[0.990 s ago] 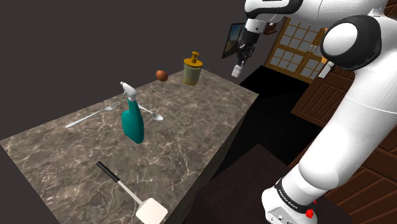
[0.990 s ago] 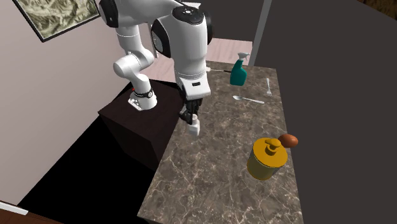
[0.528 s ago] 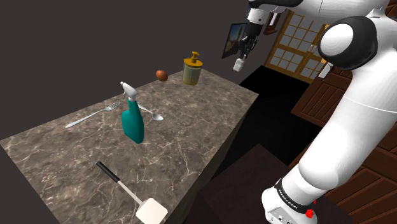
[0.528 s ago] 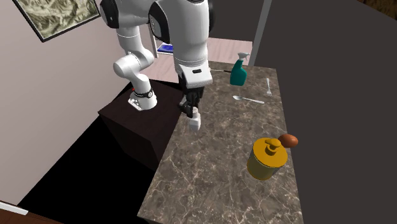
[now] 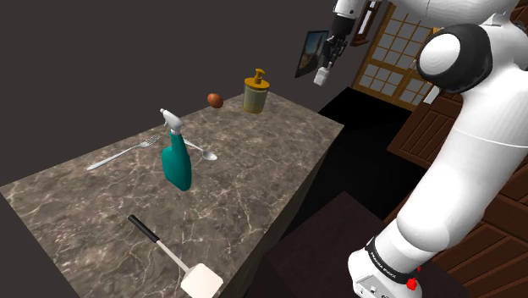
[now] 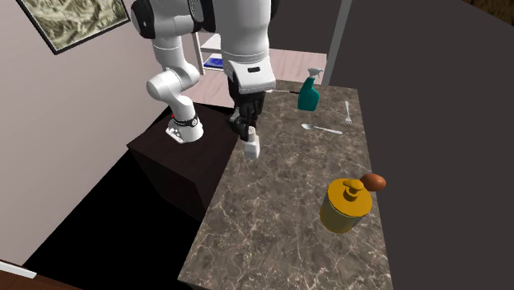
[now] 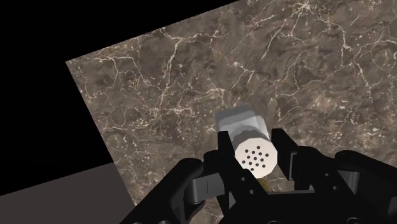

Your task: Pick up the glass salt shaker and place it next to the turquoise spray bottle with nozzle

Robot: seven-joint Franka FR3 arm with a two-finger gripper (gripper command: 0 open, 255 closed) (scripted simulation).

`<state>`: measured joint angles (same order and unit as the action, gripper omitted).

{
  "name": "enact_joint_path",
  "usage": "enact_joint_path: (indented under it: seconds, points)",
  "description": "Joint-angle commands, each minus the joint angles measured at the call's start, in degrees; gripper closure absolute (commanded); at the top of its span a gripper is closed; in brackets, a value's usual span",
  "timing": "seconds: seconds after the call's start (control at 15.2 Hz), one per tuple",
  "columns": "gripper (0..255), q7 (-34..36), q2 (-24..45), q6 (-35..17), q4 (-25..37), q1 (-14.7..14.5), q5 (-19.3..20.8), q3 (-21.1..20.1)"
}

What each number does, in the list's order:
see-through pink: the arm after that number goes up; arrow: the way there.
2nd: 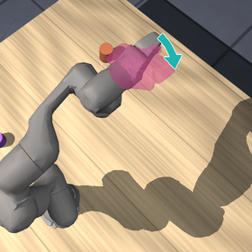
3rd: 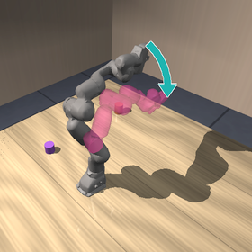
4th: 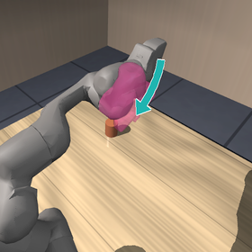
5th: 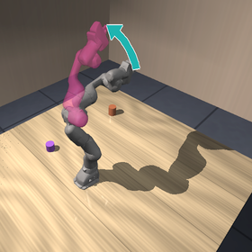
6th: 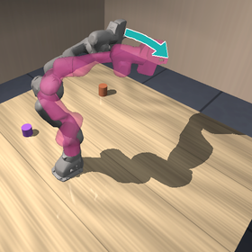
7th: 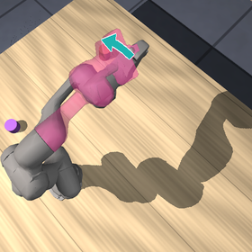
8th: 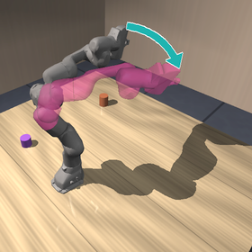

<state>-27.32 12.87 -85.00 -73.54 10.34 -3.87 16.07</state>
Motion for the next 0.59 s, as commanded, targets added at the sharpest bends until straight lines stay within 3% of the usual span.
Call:
enact_joint_path:
  seconds: [0.0, 0.53]
  points:
    - [255, -0.18, 0.84, 1.83, 2.62, 0.29, -0.26, 0.08]
    - [255, -0.56, 5.55, 10.65, 16.01, 1.83, -1.74, 0.29]
